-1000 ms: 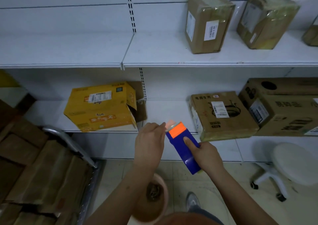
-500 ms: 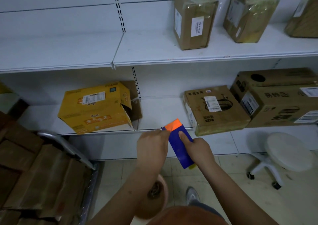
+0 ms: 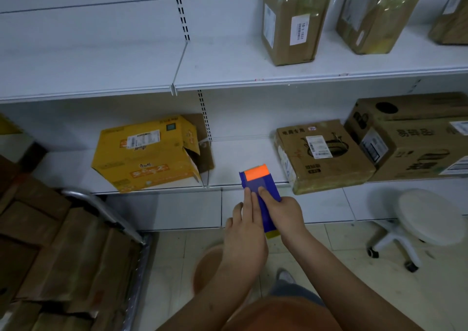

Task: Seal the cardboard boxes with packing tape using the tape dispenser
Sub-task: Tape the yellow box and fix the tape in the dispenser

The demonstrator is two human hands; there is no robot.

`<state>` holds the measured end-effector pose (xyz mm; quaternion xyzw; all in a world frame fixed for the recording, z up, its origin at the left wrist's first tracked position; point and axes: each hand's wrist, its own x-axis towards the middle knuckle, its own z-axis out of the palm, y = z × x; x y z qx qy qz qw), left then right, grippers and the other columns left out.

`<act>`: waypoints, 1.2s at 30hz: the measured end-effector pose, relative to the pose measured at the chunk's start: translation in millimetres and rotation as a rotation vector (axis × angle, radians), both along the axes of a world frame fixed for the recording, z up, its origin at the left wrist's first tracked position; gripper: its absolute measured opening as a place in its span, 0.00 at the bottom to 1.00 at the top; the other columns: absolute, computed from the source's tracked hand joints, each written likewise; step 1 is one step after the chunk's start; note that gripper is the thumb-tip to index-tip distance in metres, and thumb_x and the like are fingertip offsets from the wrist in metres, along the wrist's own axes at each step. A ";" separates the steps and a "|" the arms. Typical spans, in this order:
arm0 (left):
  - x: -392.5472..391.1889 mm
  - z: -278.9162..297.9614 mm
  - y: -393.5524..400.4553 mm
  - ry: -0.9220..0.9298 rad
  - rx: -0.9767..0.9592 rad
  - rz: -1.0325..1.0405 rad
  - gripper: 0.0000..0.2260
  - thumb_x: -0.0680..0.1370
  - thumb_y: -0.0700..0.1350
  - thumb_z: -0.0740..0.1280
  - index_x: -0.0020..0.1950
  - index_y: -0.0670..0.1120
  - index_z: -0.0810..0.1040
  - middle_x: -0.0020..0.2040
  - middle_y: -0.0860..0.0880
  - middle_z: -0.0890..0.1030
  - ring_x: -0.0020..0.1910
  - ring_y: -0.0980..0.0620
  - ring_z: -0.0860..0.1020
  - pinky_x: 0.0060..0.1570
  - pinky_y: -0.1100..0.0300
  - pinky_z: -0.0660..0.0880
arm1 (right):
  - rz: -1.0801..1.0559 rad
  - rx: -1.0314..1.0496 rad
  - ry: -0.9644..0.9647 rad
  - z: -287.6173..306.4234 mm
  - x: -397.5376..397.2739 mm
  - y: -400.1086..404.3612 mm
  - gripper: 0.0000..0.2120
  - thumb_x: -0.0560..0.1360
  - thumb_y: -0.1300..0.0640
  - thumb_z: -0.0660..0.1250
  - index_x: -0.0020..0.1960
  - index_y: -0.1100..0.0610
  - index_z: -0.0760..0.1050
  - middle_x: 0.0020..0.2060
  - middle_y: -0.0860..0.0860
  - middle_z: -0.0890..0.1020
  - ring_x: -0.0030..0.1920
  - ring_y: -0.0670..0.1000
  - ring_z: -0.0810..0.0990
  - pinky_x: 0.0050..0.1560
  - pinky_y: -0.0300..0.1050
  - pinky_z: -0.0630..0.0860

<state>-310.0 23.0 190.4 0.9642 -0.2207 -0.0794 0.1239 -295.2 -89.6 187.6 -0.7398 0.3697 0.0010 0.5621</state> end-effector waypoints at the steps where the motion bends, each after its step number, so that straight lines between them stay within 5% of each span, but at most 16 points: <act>1: 1.2 -2.1 -0.2 0.049 0.004 -0.012 0.43 0.73 0.45 0.74 0.81 0.41 0.51 0.81 0.44 0.54 0.75 0.44 0.65 0.66 0.49 0.72 | 0.002 -0.004 0.016 -4.5 2.7 -0.7 0.22 0.76 0.38 0.65 0.41 0.58 0.77 0.35 0.51 0.81 0.36 0.47 0.79 0.33 0.40 0.70; 4: 15.0 -7.0 2.9 0.128 0.036 -0.078 0.38 0.83 0.45 0.59 0.78 0.46 0.30 0.80 0.50 0.32 0.80 0.45 0.41 0.78 0.50 0.53 | 0.014 -0.032 0.070 -22.7 12.4 -5.8 0.23 0.75 0.36 0.64 0.42 0.57 0.77 0.37 0.52 0.82 0.38 0.49 0.81 0.38 0.42 0.75; 8: 32.5 -10.8 13.2 0.140 0.046 -0.094 0.39 0.84 0.48 0.56 0.72 0.51 0.21 0.76 0.50 0.28 0.80 0.46 0.38 0.78 0.52 0.48 | 0.065 -0.066 0.127 -39.3 31.8 -14.1 0.25 0.74 0.35 0.65 0.41 0.58 0.76 0.35 0.52 0.81 0.36 0.50 0.80 0.35 0.42 0.72; 11: 52.9 -28.6 29.4 0.165 -0.076 0.072 0.36 0.83 0.51 0.57 0.79 0.53 0.32 0.80 0.51 0.34 0.81 0.50 0.47 0.75 0.52 0.63 | 0.037 -0.034 0.176 -50.6 52.3 -22.7 0.24 0.75 0.36 0.64 0.39 0.58 0.73 0.36 0.53 0.79 0.34 0.49 0.77 0.32 0.41 0.68; 16: 132.5 -61.6 51.5 0.172 -0.186 0.506 0.35 0.80 0.54 0.65 0.81 0.49 0.50 0.81 0.47 0.57 0.77 0.46 0.62 0.71 0.49 0.69 | 0.137 -0.044 0.245 -68.7 90.0 -29.8 0.25 0.76 0.36 0.63 0.34 0.57 0.69 0.31 0.54 0.77 0.31 0.50 0.75 0.30 0.42 0.66; 22: 263.6 -90.5 47.0 0.237 -0.312 0.869 0.43 0.77 0.59 0.69 0.80 0.41 0.49 0.72 0.38 0.70 0.67 0.38 0.73 0.62 0.45 0.73 | 0.274 -0.132 0.300 -95.6 112.8 -28.5 0.29 0.77 0.37 0.61 0.28 0.56 0.65 0.23 0.51 0.72 0.25 0.50 0.71 0.28 0.42 0.63; 24: 298.6 -97.3 41.6 0.315 -0.366 0.953 0.42 0.76 0.60 0.70 0.78 0.38 0.55 0.68 0.39 0.74 0.65 0.39 0.75 0.60 0.48 0.74 | 0.290 -0.159 0.324 -103.7 115.2 -28.9 0.29 0.77 0.36 0.60 0.29 0.57 0.66 0.25 0.52 0.74 0.26 0.51 0.73 0.28 0.42 0.65; 27: 335.8 -114.7 40.8 0.474 -0.320 0.964 0.27 0.78 0.57 0.67 0.66 0.37 0.72 0.59 0.45 0.78 0.60 0.42 0.78 0.52 0.55 0.74 | 0.304 -0.172 0.370 -114.4 115.2 -25.3 0.29 0.77 0.35 0.60 0.29 0.58 0.68 0.26 0.53 0.75 0.27 0.51 0.75 0.28 0.43 0.65; 29: 348.4 -124.4 42.8 0.536 -0.292 0.971 0.17 0.81 0.48 0.64 0.63 0.37 0.74 0.60 0.42 0.79 0.58 0.41 0.79 0.54 0.54 0.77 | 0.300 -0.165 0.374 -121.2 114.2 -23.7 0.29 0.77 0.35 0.60 0.30 0.58 0.68 0.26 0.53 0.76 0.27 0.52 0.75 0.28 0.43 0.66; 32: 341.9 -123.1 45.4 0.451 -0.195 0.904 0.14 0.83 0.43 0.58 0.63 0.36 0.76 0.60 0.40 0.79 0.59 0.40 0.78 0.50 0.55 0.74 | 0.314 -0.176 0.362 -120.7 112.6 -24.5 0.28 0.78 0.36 0.59 0.31 0.58 0.69 0.27 0.54 0.78 0.28 0.52 0.76 0.29 0.42 0.68; 36: 302.8 -108.4 72.4 0.293 -0.295 0.626 0.11 0.83 0.38 0.56 0.42 0.40 0.71 0.36 0.43 0.70 0.37 0.45 0.69 0.38 0.56 0.60 | 0.256 -0.167 0.327 -107.6 113.2 -27.0 0.28 0.77 0.35 0.60 0.32 0.59 0.70 0.30 0.56 0.79 0.32 0.55 0.79 0.33 0.45 0.70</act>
